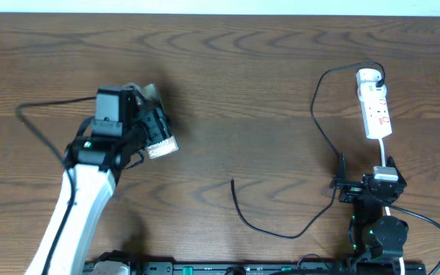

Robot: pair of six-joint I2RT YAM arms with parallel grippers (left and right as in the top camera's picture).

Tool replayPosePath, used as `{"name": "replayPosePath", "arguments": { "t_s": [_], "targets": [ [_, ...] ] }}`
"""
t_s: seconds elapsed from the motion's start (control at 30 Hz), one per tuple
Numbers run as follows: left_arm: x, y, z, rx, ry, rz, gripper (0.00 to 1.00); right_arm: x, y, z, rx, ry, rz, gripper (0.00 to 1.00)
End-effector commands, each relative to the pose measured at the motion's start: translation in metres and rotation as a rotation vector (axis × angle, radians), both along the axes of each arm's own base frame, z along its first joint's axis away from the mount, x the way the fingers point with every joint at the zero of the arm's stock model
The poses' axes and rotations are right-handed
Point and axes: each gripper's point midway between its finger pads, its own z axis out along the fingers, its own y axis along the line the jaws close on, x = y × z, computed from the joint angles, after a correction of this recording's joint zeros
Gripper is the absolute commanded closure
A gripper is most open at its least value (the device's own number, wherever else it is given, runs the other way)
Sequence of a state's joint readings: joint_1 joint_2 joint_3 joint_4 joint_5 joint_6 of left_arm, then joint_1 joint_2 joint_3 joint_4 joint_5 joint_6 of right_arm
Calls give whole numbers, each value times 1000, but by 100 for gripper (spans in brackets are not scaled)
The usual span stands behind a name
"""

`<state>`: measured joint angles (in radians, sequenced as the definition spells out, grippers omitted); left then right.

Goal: Plug charger to phone and switch on socket
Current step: 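Lift the phone with the left gripper and tilt it upright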

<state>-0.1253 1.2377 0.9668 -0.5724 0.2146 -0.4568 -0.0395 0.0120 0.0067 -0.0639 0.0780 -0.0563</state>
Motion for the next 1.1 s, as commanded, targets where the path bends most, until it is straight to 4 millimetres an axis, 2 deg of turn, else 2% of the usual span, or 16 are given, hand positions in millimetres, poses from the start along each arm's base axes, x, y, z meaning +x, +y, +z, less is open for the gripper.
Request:
{"name": "replayPosePath", "arguments": {
  "t_s": [0.0, 0.27, 0.43, 0.57, 0.73, 1.07],
  "targets": [
    [-1, -8, 43, -241, -39, 196, 93, 0, 2, 0, -8, 1, 10, 1],
    [-24, -34, 84, -589, 11, 283, 92, 0, 2, 0, -8, 1, 10, 1],
    [-40, -49, 106, -874, 165, 326, 92, 0, 2, 0, -8, 1, 10, 1],
    [-58, -61, 129, -1109, 347, 263, 92, 0, 2, 0, -8, 1, 10, 1],
    [-68, -50, 150, -1270, 443, 237, 93, 0, 2, 0, -8, 1, 10, 1],
    [-64, -32, 154, -1331, 449, 307, 92, 0, 2, 0, -8, 1, 10, 1]
  ]
}}
